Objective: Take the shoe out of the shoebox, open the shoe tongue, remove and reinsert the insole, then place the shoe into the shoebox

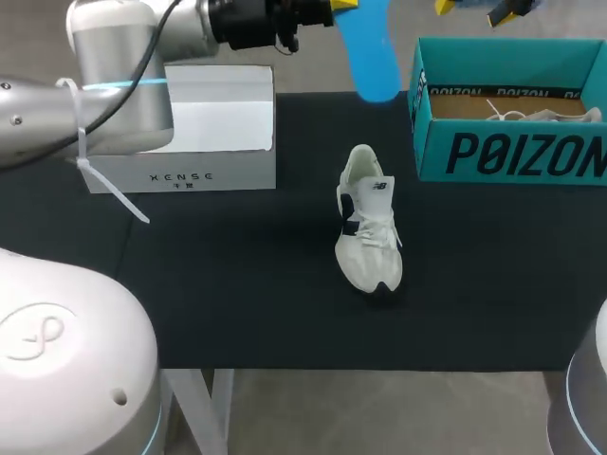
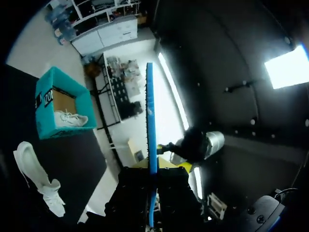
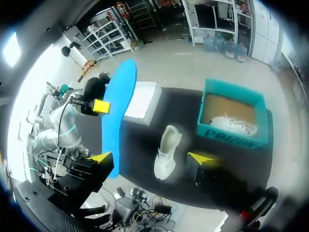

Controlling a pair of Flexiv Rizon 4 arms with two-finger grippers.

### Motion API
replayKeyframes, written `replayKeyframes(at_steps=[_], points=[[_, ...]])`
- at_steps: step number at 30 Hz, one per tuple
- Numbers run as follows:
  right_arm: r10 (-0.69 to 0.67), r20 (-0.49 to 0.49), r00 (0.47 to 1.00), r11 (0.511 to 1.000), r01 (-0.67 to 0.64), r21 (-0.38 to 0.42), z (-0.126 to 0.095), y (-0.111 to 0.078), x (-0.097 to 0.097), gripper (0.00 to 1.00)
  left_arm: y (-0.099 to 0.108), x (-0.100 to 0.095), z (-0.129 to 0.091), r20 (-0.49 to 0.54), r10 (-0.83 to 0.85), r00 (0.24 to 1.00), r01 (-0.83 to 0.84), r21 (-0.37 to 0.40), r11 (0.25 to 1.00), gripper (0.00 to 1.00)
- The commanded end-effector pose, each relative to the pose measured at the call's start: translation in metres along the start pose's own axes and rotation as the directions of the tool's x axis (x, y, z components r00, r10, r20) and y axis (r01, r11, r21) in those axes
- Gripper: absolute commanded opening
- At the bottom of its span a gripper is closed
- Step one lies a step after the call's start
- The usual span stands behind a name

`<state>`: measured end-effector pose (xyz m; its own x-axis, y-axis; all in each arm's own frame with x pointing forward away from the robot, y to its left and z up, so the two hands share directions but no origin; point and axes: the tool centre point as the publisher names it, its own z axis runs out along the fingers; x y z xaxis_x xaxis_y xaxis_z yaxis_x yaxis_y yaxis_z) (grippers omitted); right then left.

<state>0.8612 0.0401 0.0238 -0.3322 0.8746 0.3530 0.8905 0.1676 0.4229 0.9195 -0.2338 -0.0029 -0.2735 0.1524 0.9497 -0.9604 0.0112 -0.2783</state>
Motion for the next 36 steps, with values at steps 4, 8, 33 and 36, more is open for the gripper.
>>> replayKeyframes(at_steps=[4, 8, 33, 36], points=[[-0.031, 0.119, 0.992, 0.996, 0.022, 0.081, -0.014, 0.016, 0.026, 1.0, 0.0, -0.023, 0.012, 0.059, -0.593, 0.803, 0.592, -0.188, 0.783, 0.0], [-0.052, 0.181, 0.982, 0.994, 0.035, 0.1, -0.015, 0.018, 0.037, 1.0, 0.005, -0.037, 0.023, 0.079, -0.578, 0.812, 0.582, -0.178, 0.794, 0.0], [-0.094, 0.224, 0.97, 0.978, 0.048, 0.201, 0.013, 0.016, 0.064, 1.0, 0.004, -0.058, 0.039, 0.079, -0.299, 0.951, 0.302, -0.032, 0.953, 0.0], [-0.092, 0.269, 0.959, 0.963, 0.017, 0.269, 0.019, 0.015, 0.063, 1.0, 0.005, -0.059, 0.041, 0.1, -0.226, 0.969, 0.229, -0.025, 0.973, 0.0]])
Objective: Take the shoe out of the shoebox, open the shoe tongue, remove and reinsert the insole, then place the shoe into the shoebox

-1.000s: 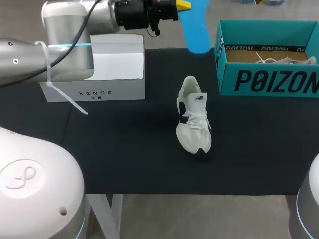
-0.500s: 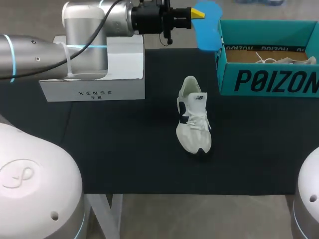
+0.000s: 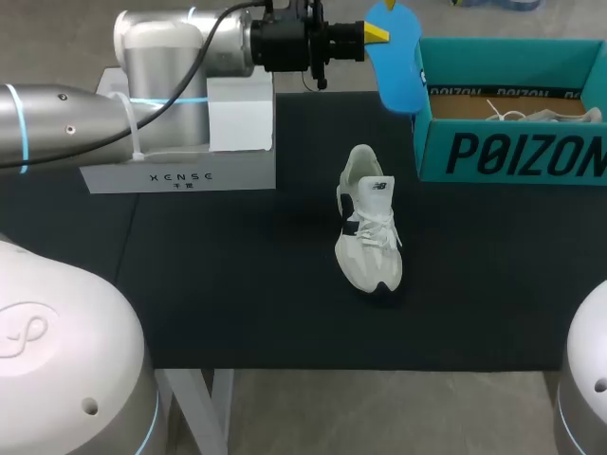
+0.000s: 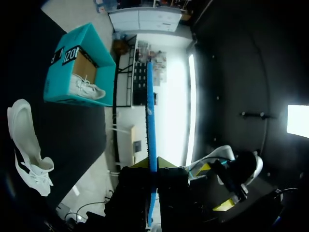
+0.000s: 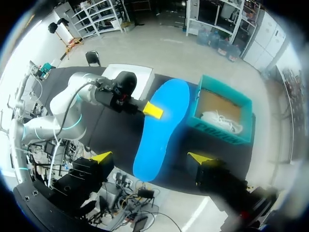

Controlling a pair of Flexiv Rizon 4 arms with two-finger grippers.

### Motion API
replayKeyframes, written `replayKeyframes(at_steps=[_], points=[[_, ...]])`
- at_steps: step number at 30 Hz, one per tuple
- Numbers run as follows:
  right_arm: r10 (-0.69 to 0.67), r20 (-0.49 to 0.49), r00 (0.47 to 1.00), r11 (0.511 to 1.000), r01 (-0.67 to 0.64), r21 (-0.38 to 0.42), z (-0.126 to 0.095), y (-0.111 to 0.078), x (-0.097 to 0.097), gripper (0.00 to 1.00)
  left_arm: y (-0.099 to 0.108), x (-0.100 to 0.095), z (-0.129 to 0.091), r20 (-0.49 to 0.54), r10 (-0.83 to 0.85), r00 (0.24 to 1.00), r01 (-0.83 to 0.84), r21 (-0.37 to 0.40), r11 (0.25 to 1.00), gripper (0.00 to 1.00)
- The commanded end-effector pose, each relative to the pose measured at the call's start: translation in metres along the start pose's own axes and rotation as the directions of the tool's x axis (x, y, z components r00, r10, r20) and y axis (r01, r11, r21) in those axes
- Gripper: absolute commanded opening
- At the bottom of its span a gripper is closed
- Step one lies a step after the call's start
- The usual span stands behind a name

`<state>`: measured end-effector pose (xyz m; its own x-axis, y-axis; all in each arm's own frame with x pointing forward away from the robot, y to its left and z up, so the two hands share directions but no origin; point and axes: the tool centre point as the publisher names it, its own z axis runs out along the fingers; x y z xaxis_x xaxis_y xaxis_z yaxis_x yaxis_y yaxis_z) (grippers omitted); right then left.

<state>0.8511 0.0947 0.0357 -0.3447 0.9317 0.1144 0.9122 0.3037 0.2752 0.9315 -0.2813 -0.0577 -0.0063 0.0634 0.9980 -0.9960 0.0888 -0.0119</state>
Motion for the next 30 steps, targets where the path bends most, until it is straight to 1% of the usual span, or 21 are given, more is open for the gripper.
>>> replayKeyframes(at_steps=[1, 3, 5, 8, 9, 11, 15, 18, 30], points=[[0.024, 0.054, 0.998, 0.994, -0.03, 0.104, 0.004, 0.011, 0.008, 1.0, 0.003, 0.003, 0.003, 0.023, 0.064, 0.998, -0.065, 0.021, 0.998, 0.0], [0.045, 0.05, 0.998, 0.989, -0.052, 0.136, 0.007, 0.012, 0.009, 1.0, 0.004, 0.002, 0.005, 0.031, 0.081, 0.996, -0.082, 0.016, 0.997, 0.0], [0.062, 0.078, 0.995, 0.984, -0.074, 0.164, 0.01, 0.014, 0.008, 1.0, 0.005, 0.001, 0.008, 0.029, 0.082, 0.996, -0.082, 0.016, 0.996, 0.0], [0.111, 0.101, 0.989, 0.982, -0.125, 0.144, 0.015, 0.018, 0.007, 1.0, 0.004, 0.0, 0.013, 0.017, 0.09, 0.996, -0.09, 0.039, 0.995, 0.0], [0.146, 0.094, 0.985, 0.98, -0.156, 0.12, 0.018, 0.02, 0.006, 1.0, 0.004, 0.0, 0.016, 0.0, 0.08, 0.997, -0.08, 0.045, 0.996, 0.0], [0.189, 0.088, 0.978, 0.975, -0.197, 0.101, 0.021, 0.022, 0.004, 1.0, 0.005, 0.0, 0.017, -0.01, 0.075, 0.997, -0.074, 0.042, 0.996, 0.0], [0.269, 0.103, 0.958, 0.959, -0.276, 0.061, 0.027, 0.025, -0.006, 1.0, 0.005, -0.001, 0.019, -0.025, 0.055, 0.998, -0.054, 0.037, 0.998, 0.0], [0.289, 0.106, 0.951, 0.954, -0.295, 0.047, 0.028, 0.027, -0.01, 1.0, 0.007, -0.001, 0.018, -0.021, 0.056, 0.998, -0.055, 0.034, 0.998, 0.0], [0.285, 0.116, 0.952, 0.954, -0.293, 0.061, 0.03, 0.027, -0.012, 1.0, 0.008, 0.001, 0.012, -0.012, 0.061, 0.998, -0.061, 0.023, 0.998, 0.0]])
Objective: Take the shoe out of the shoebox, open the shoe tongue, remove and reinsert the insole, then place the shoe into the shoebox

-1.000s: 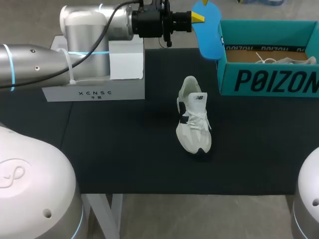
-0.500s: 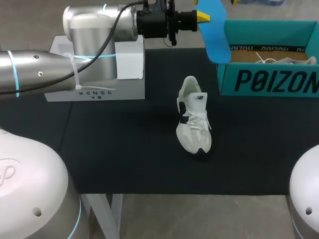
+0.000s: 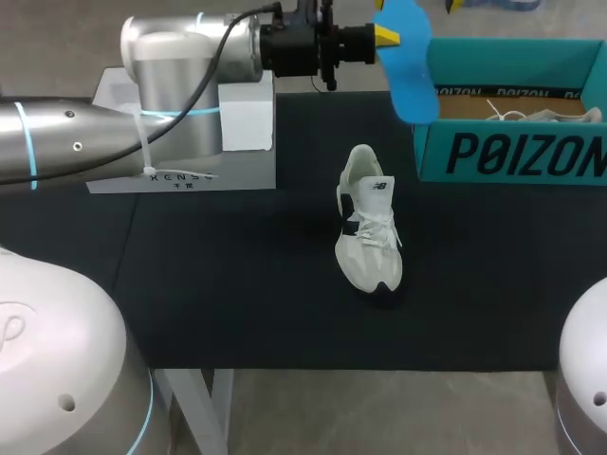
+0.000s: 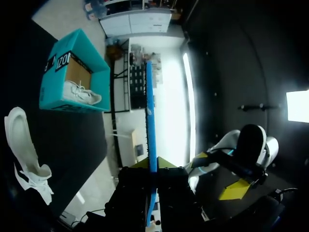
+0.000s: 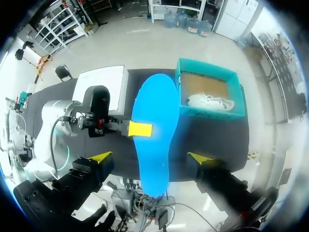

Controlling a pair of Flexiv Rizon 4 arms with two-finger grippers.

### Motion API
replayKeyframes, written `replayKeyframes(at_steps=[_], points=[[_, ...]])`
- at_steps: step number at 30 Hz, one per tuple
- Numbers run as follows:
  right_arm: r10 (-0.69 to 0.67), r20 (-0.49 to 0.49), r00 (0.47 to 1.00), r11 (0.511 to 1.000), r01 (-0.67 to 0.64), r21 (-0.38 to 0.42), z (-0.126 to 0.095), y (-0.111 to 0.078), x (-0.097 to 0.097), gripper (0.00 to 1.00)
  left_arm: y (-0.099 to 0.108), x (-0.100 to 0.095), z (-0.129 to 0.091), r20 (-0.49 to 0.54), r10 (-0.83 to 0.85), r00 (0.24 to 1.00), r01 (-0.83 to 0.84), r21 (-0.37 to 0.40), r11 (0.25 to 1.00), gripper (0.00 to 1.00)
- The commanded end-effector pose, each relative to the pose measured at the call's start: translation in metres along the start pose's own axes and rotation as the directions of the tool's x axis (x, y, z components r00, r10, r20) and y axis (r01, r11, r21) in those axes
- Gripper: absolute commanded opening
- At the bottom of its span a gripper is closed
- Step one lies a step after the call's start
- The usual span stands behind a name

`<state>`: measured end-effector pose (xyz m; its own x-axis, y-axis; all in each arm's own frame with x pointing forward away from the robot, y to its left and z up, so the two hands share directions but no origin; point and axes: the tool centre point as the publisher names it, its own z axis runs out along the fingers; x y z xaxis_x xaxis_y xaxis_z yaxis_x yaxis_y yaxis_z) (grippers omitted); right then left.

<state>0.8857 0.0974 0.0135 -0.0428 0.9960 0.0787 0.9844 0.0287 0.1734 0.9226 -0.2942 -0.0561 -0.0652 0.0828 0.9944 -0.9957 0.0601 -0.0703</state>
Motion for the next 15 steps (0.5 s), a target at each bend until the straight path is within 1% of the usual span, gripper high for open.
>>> replayKeyframes(at_steps=[1, 12, 15], points=[[0.0, 0.003, 1.0, 1.0, 0.0, 0.002, 0.0006, 0.0007, 0.0002, 1.0, 0.001, 0.0006, -0.0023, 0.002, 0.001, 1.0, -0.001, -0.001, 1.0, 0.0], [-0.002, 0.01, 1.0, 1.0, 0.002, 0.005, 0.0006, 0.0011, -0.0004, 1.0, 0.0027, 0.0004, -0.0026, 0.001, -0.003, 1.0, 0.003, -0.007, 1.0, 0.0], [0.002, -0.014, 1.0, 1.0, -0.002, 0.002, 0.0011, 0.0008, -0.0011, 1.0, 0.002, 0.0003, -0.0042, -0.011, 0.011, 1.0, -0.011, 0.002, 1.0, 0.0]])
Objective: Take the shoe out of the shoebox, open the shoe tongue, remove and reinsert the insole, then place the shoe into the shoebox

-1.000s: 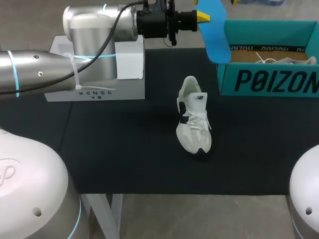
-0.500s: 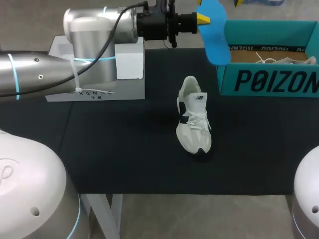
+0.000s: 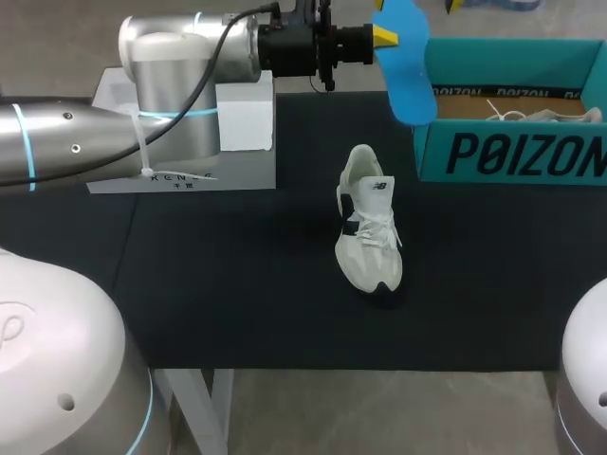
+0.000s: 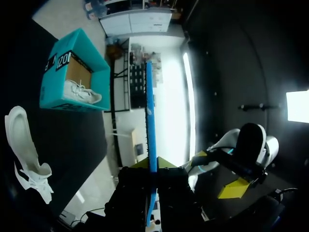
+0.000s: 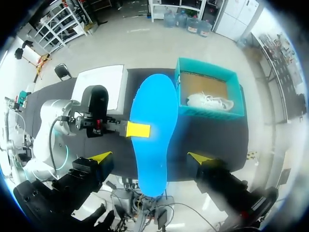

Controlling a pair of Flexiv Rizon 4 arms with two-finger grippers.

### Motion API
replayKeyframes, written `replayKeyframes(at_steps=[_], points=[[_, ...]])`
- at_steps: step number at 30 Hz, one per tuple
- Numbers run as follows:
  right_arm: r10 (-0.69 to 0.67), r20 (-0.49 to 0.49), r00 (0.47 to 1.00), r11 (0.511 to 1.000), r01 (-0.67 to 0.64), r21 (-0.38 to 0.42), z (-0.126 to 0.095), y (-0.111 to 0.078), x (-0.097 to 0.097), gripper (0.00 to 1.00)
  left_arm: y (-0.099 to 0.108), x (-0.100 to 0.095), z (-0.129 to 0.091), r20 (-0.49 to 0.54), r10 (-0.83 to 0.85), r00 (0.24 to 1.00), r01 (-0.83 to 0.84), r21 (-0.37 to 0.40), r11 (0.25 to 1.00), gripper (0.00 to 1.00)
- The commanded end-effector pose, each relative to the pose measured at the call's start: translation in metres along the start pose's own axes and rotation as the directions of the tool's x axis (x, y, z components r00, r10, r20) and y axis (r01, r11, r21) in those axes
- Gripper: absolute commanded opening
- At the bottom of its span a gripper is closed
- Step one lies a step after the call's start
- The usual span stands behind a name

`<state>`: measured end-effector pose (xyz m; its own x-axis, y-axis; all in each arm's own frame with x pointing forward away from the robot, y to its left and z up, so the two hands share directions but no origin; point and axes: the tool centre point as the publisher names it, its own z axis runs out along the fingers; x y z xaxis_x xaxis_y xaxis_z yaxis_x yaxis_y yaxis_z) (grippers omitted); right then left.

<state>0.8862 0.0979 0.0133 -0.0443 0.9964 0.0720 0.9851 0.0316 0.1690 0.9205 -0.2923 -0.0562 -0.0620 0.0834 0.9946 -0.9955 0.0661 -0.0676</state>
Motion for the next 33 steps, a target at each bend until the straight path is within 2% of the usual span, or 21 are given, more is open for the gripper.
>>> replayKeyframes(at_steps=[1, 2, 3, 4, 6, 8, 10, 11, 13, 24, 25, 26, 27, 28, 29, 30, 31, 32, 33], points=[[0.008, -0.034, 0.999, 1.0, -0.008, -0.006, 0.001, 0.0, -0.002, 1.0, -0.002, -0.001, -0.003, 0.003, 0.083, 0.997, -0.083, 0.013, 0.996, 0.0], [0.009, -0.037, 0.999, 1.0, -0.009, -0.005, 0.001, 0.001, -0.002, 1.0, -0.005, -0.005, -0.005, 0.049, 0.213, 0.976, -0.214, 0.017, 0.977, 0.0], [0.008, -0.034, 0.999, 1.0, -0.008, -0.005, 0.002, 0.001, -0.003, 1.0, -0.012, -0.011, -0.007, 0.115, 0.381, 0.918, -0.384, 0.011, 0.923, 0.0], [0.011, -0.05, 0.999, 1.0, -0.012, -0.007, 0.002, 0.001, -0.004, 1.0, -0.016, -0.015, -0.01, 0.135, 0.43, 0.893, -0.434, 0.004, 0.901, 0.0], [0.011, -0.051, 0.999, 1.0, -0.011, -0.006, 0.003, 0.002, -0.005, 1.0, -0.023, -0.018, -0.014, 0.135, 0.561, 0.816, -0.566, -0.007, 0.825, 0.0], [0.013, -0.06, 0.998, 1.0, -0.014, -0.006, 0.003, 0.002, -0.006, 1.0, -0.024, -0.019, -0.017, 0.075, 0.608, 0.79, -0.61, 0.001, 0.793, 0.0], [0.018, -0.068, 0.997, 1.0, -0.019, -0.008, 0.004, 0.003, -0.008, 1.0, -0.023, -0.015, -0.02, 0.016, 0.569, 0.822, -0.57, 0.04, 0.821, 0.0], [0.019, -0.071, 0.997, 1.0, -0.02, -0.008, 0.004, 0.003, -0.009, 1.0, -0.023, -0.012, -0.02, -0.012, 0.601, 0.799, -0.598, 0.075, 0.798, 0.0], [0.023, -0.076, 0.997, 1.0, -0.024, -0.008, 0.005, 0.003, -0.011, 1.0, -0.021, -0.008, -0.023, -0.038, 0.455, 0.89, -0.447, 0.135, 0.884, 0.0], [0.045, -0.142, 0.989, 0.999, -0.048, -0.023, 0.006, 0.004, -0.018, 1.0, -0.021, -0.008, -0.023, -0.038, 0.455, 0.89, -0.447, 0.135, 0.884, 0.0], [0.047, -0.153, 0.987, 0.998, -0.052, -0.024, 0.007, 0.004, -0.018, 1.0, -0.019, -0.008, -0.021, 0.015, 0.575, 0.818, -0.572, 0.115, 0.812, 0.0], [0.047, -0.151, 0.987, 0.998, -0.051, -0.024, 0.007, 0.004, -0.018, 1.0, -0.016, -0.01, -0.02, 0.079, 0.719, 0.69, -0.724, 0.059, 0.688, 0.0], [0.052, -0.164, 0.985, 0.998, -0.057, -0.031, 0.007, 0.004, -0.018, 1.0, -0.014, -0.009, -0.02, 0.097, 0.759, 0.644, -0.764, 0.036, 0.644, 0.0], [0.053, -0.171, 0.984, 0.998, -0.059, -0.03, 0.007, 0.004, -0.019, 1.0, -0.012, -0.009, -0.019, 0.136, 0.846, 0.515, -0.853, -0.017, 0.522, 0.0], [0.055, -0.174, 0.983, 0.998, -0.062, -0.033, 0.007, 0.004, -0.019, 1.0, -0.01, -0.011, -0.019, 0.168, 0.924, 0.344, -0.928, -0.087, 0.362, 0.0], [0.062, -0.197, 0.978, 0.996, -0.072, -0.043, 0.008, 0.005, -0.019, 1.0, -0.01, -0.011, -0.019, 0.182, 0.954, 0.238, -0.955, -0.134, 0.264, 0.0], [0.067, -0.214, 0.974, 0.996, -0.079, -0.048, 0.008, 0.006, -0.019, 1.0, -0.01, -0.011, -0.019, 0.177, 0.981, 0.075, -0.979, -0.172, 0.106, 0.0], [0.07, -0.223, 0.972, 0.995, -0.083, -0.049, 0.008, 0.006, -0.019, 1.0, -0.01, -0.014, -0.02, 0.182, 0.977, -0.111, -0.968, -0.242, -0.065, 0.0], [0.077, -0.241, 0.967, 0.994, -0.093, -0.056, 0.009, 0.006, -0.02, 1.0, -0.013, -0.016, -0.022, 0.181, 0.95, -0.255, -0.939, -0.28, -0.198, 0.0]])
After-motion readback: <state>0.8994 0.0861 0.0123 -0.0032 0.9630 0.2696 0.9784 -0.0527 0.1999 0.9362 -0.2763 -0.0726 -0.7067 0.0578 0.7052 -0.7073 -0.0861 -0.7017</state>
